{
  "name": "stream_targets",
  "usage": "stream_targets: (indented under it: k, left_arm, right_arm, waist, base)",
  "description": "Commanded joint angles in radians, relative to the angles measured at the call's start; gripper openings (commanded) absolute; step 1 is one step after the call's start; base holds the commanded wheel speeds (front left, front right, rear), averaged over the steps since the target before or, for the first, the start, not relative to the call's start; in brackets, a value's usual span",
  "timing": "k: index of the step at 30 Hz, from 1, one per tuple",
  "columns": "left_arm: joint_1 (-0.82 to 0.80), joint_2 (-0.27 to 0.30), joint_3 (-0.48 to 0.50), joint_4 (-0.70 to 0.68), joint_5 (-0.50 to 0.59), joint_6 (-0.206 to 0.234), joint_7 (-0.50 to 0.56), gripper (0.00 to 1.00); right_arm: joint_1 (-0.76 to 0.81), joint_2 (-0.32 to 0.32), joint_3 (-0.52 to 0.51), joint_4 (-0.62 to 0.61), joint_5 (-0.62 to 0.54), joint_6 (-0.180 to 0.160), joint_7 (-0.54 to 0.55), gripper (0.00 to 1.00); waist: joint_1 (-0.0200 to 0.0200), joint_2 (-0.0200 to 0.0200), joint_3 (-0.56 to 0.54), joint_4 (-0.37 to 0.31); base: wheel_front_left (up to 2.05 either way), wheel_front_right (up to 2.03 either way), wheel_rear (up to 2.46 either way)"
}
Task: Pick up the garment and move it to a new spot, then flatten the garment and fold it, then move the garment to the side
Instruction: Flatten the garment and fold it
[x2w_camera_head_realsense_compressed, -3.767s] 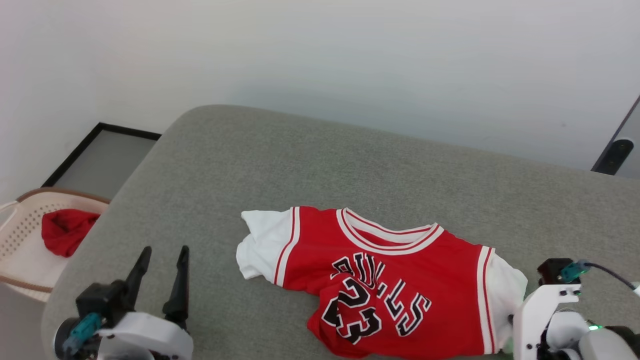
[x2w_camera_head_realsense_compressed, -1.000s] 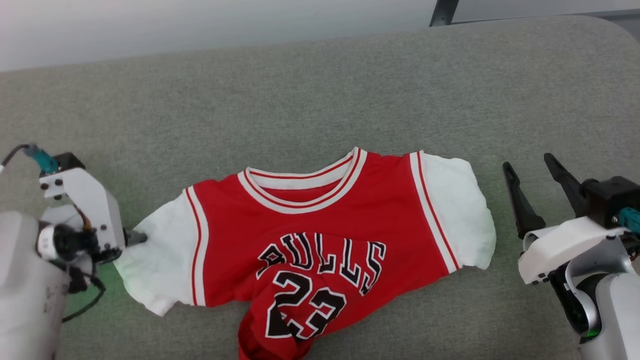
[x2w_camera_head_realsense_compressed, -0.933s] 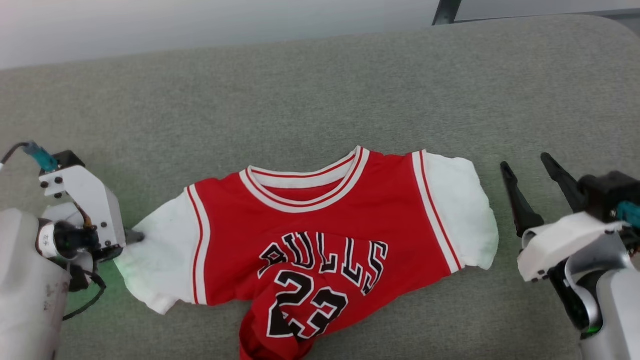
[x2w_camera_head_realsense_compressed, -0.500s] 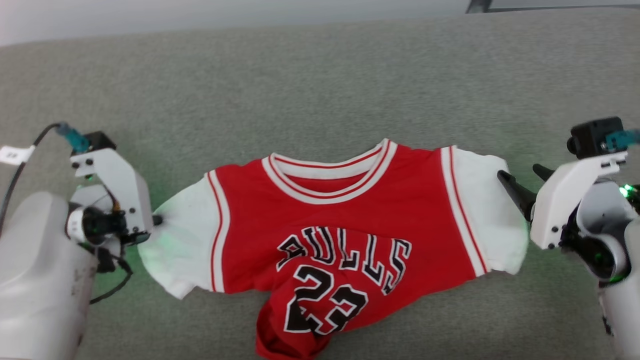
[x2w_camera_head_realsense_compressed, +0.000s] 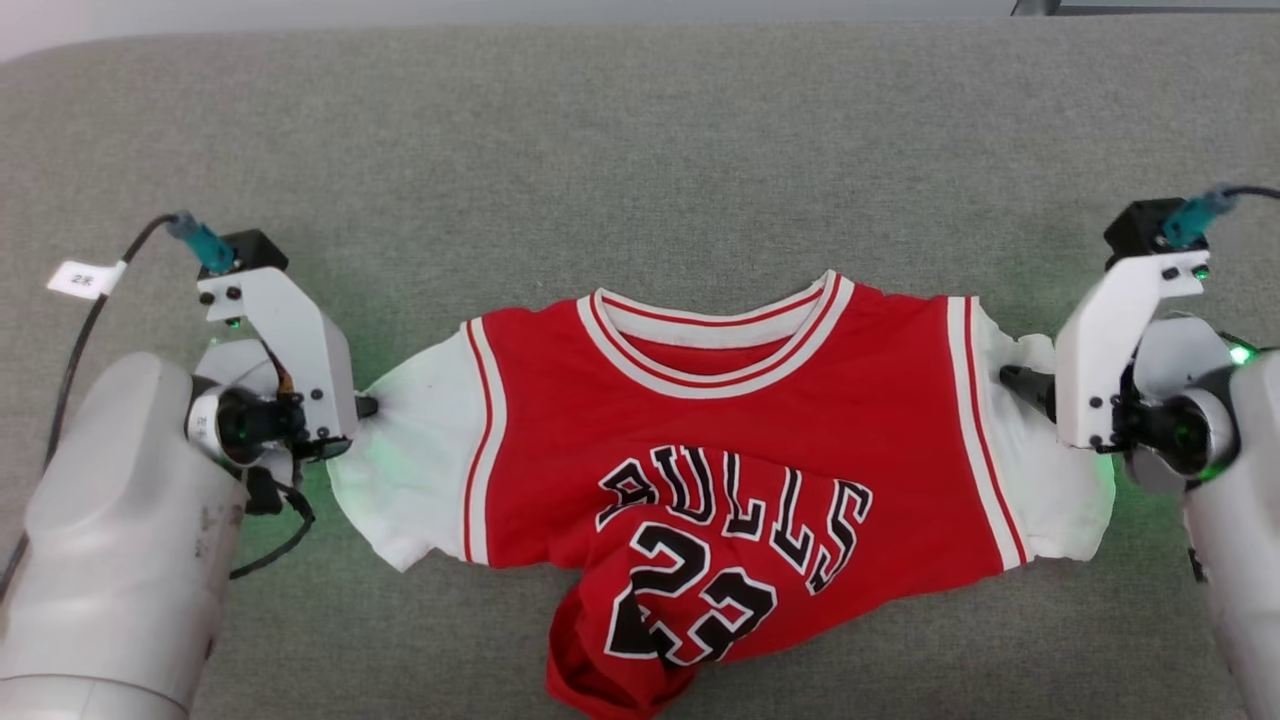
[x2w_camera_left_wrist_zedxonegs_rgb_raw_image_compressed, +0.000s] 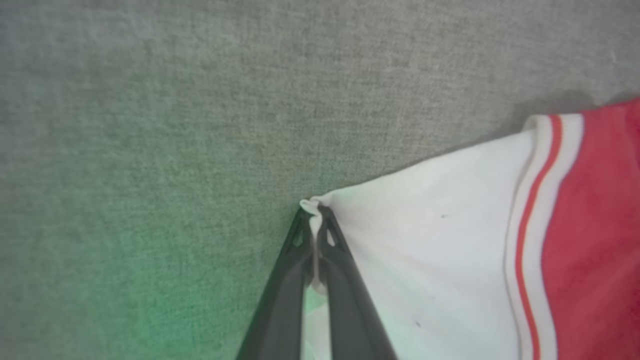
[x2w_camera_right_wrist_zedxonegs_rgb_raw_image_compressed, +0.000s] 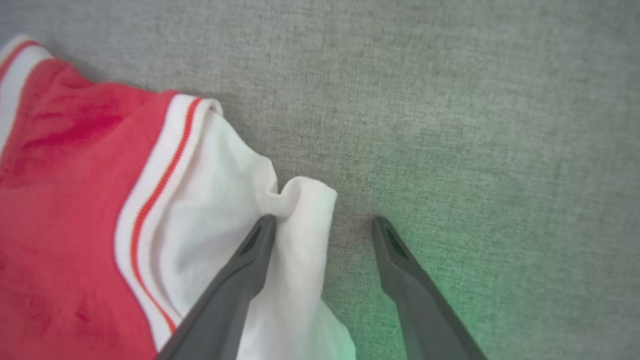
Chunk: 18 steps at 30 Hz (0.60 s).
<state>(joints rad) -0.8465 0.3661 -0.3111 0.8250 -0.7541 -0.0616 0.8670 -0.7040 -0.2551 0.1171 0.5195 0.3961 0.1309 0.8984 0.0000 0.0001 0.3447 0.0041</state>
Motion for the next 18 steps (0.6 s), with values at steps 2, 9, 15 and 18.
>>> stream_targets:
  k: [2, 9, 15, 18]
  left_arm:
    - [0.046, -0.086, -0.037, 0.045, -0.004, -0.012, -0.004, 0.0]
    - [0.001, -0.081, -0.044, 0.066, -0.001, -0.034, -0.031, 0.0]
    - [-0.092, -0.056, -0.042, 0.088, 0.024, -0.015, -0.076, 0.0]
    - [-0.139, -0.055, -0.056, 0.102, 0.047, -0.013, -0.102, 0.0]
  right_arm:
    - [0.018, 0.026, 0.035, 0.073, -0.018, 0.0, 0.048, 0.0]
    - [-0.064, 0.034, -0.002, 0.127, -0.005, -0.001, 0.02, 0.0]
    - [-0.152, 0.047, -0.03, 0.154, -0.004, -0.001, -0.04, 0.0]
    - [-0.205, 0.071, -0.04, 0.193, -0.031, -0.001, -0.092, 0.0]
  waist:
    - [0.0, -0.0001, -0.005, 0.002]
    - [0.0, -0.0001, -0.043, 0.004]
    - [0.0, -0.0001, -0.125, 0.0]
    - [0.0, -0.0001, -0.18, -0.003]
  base:
    - [0.0, 0.0, 0.0]
    - [0.0, 0.0, 0.0]
    - [0.0, 0.0, 0.0]
    - [0.0, 0.0, 0.0]
